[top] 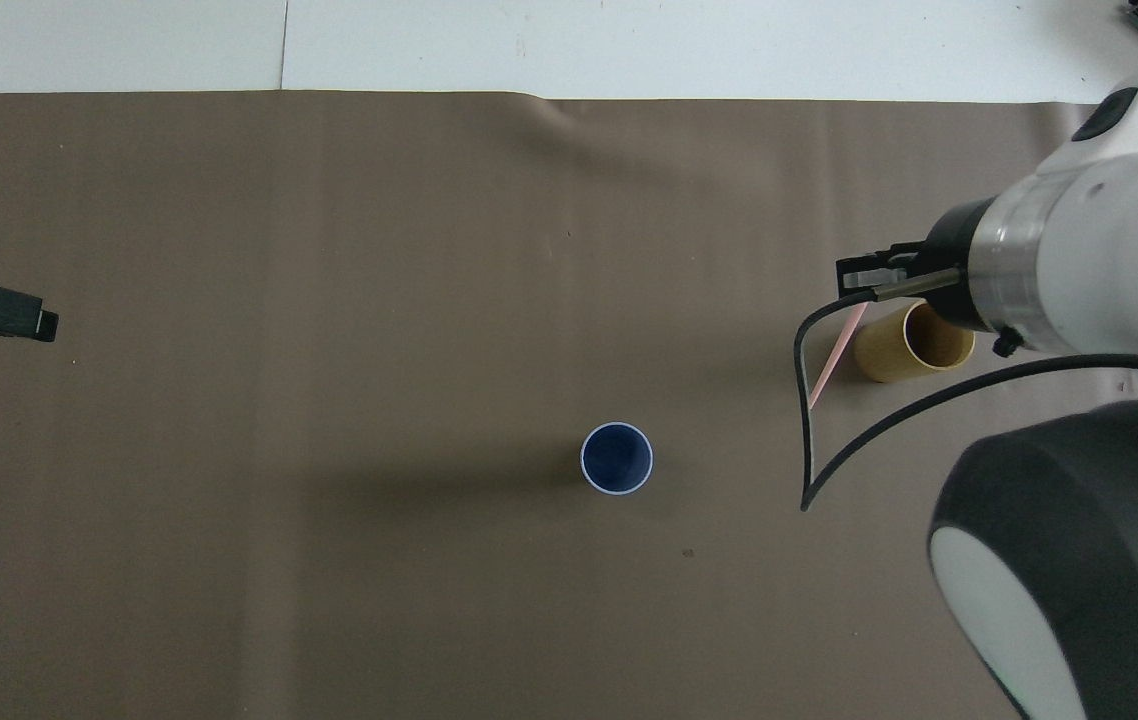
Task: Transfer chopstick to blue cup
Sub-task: 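Lift the pink straw from the yellow cup and carry it over the blue cup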
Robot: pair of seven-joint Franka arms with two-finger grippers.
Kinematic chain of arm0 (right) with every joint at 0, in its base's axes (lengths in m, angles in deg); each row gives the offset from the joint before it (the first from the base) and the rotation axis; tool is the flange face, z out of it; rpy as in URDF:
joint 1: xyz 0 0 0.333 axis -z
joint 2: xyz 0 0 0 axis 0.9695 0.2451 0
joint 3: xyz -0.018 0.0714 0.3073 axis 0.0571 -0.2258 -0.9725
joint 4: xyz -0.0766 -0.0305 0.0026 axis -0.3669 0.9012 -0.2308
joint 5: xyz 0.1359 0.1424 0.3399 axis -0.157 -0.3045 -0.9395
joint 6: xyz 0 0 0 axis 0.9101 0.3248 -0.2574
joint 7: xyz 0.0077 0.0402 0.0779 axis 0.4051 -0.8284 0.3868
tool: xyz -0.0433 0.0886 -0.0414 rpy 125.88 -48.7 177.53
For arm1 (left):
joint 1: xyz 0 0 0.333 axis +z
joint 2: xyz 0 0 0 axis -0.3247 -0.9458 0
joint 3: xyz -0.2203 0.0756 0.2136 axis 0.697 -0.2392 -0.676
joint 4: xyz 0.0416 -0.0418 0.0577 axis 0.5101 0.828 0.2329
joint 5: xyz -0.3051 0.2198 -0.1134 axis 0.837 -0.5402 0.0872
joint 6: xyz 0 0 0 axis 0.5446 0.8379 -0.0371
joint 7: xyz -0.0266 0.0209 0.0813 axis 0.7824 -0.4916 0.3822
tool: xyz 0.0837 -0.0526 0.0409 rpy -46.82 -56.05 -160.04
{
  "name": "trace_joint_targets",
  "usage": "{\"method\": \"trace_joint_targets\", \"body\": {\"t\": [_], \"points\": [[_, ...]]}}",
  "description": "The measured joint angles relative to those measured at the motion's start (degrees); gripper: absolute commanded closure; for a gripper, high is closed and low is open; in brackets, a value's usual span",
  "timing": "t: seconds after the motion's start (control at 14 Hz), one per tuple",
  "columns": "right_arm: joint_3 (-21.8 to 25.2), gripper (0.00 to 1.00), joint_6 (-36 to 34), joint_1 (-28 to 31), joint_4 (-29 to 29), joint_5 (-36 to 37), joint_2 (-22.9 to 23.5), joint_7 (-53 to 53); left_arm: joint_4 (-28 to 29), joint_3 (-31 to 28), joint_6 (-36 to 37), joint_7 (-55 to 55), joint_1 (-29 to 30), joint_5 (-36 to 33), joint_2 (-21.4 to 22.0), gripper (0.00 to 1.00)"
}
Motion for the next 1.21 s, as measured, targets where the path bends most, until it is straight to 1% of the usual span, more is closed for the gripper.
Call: {"method": "trace_joint_targets", "body": {"t": [0.36,0.64,0.93,1.21], "points": [[-0.3,1.00,0.5,-7.0,-0.3,0.1,0.3,-11.5,0.0,0.0,0.0,0.0,0.0,0.0,0.0,0.00],[-0.4,1.00,4.1,-11.4,-1.5,1.0,3.1,-19.0,0.0,0.0,0.0,0.0,0.0,0.0,0.0,0.00],[-0.4,1.00,8.1,-13.3,-3.7,3.7,5.6,-21.2,0.0,0.0,0.0,0.0,0.0,0.0,0.0,0.00],[-0.4,1.00,9.2,-13.6,-5.5,4.1,5.9,-22.6,0.0,0.0,0.0,0.0,0.0,0.0,0.0,0.00]]}}
